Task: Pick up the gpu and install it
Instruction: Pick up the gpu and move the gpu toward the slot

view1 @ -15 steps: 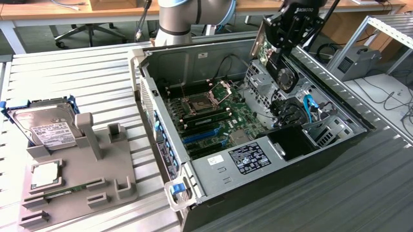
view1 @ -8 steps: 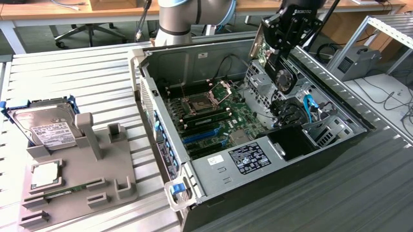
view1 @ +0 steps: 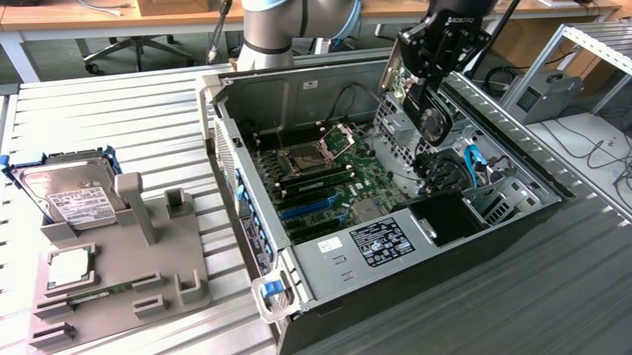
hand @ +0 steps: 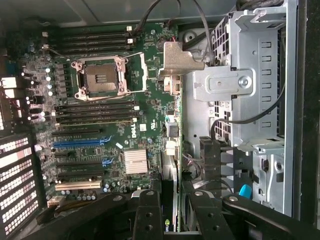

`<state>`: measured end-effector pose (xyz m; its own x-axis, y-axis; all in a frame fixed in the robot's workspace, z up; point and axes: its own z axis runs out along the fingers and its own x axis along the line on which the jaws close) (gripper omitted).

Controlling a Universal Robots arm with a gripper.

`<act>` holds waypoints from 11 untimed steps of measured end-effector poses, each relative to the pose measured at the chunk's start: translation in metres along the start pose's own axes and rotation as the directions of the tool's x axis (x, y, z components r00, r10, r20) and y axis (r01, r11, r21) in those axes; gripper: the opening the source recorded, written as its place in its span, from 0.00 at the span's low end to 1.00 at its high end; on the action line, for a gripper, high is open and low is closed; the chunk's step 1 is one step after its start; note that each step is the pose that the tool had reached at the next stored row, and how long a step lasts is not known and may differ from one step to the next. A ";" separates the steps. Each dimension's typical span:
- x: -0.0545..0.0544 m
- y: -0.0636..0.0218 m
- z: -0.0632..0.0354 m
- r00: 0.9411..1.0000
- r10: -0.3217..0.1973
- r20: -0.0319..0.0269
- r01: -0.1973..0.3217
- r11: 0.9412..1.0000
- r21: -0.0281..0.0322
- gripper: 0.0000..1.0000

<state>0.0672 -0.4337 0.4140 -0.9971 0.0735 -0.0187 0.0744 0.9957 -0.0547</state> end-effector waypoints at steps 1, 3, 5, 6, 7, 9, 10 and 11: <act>0.000 0.0000 0.0004 1.000 0.000 0.000 0.000 1.000 0.000 0.26; 0.001 0.0000 0.0013 1.000 0.000 0.000 0.000 1.000 0.000 0.26; 0.002 0.0000 0.0022 1.000 0.000 0.000 0.000 1.000 0.000 0.26; 0.002 0.0000 0.0027 1.000 0.000 0.000 0.000 1.000 0.000 0.26; 0.002 0.0000 0.0032 1.000 0.000 0.000 0.000 1.000 0.000 0.26; 0.003 0.0000 0.0040 1.000 0.000 0.000 0.000 1.000 0.000 0.26; 0.003 0.0000 0.0045 1.000 0.000 0.000 0.000 1.000 0.000 0.26; 0.004 0.0000 0.0049 1.000 0.000 0.000 0.000 1.000 0.000 0.26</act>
<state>0.0638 -0.4337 0.4091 -0.9971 0.0735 -0.0186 0.0744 0.9957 -0.0548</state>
